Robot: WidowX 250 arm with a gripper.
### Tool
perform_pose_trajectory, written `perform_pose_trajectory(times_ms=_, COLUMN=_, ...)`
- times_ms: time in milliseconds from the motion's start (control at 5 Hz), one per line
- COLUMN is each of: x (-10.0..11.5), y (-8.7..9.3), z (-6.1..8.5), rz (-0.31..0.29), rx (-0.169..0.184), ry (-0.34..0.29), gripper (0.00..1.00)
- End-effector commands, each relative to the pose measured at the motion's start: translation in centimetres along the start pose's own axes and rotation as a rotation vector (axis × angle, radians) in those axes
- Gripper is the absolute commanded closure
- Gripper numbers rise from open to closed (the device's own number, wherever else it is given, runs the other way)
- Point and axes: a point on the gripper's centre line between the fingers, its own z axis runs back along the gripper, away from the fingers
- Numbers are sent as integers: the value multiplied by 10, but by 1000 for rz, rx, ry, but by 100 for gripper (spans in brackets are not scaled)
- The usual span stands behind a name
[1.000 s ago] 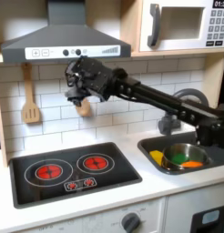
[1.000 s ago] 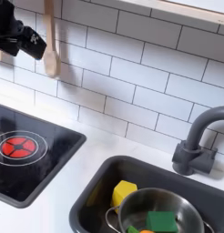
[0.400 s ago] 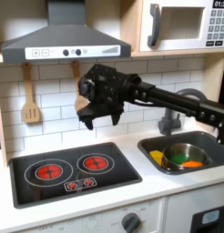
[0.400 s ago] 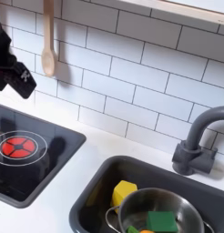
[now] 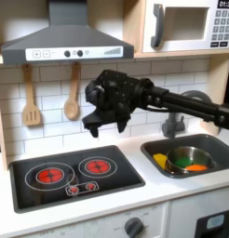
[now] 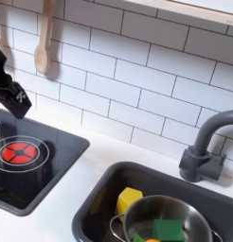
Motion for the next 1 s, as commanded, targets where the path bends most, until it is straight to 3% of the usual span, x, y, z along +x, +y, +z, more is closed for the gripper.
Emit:
perform_pose_trajectory(times_ms=0, x=-17, y=21, z=7, rz=36, rx=296, ry=227, gripper=100)
perform_pose_trajectory(times_ms=200, x=-23, y=19, z=-1, rz=3, rx=322, ry=313, gripper=100)
perform_pose_trajectory(times_ms=400, x=-42, y=30, z=-14, rz=25, rx=343, ry=385, gripper=100)
perform_pose_trajectory(times_ms=800, x=-59, y=37, z=-29, rz=79, rx=302, ry=438, gripper=100)
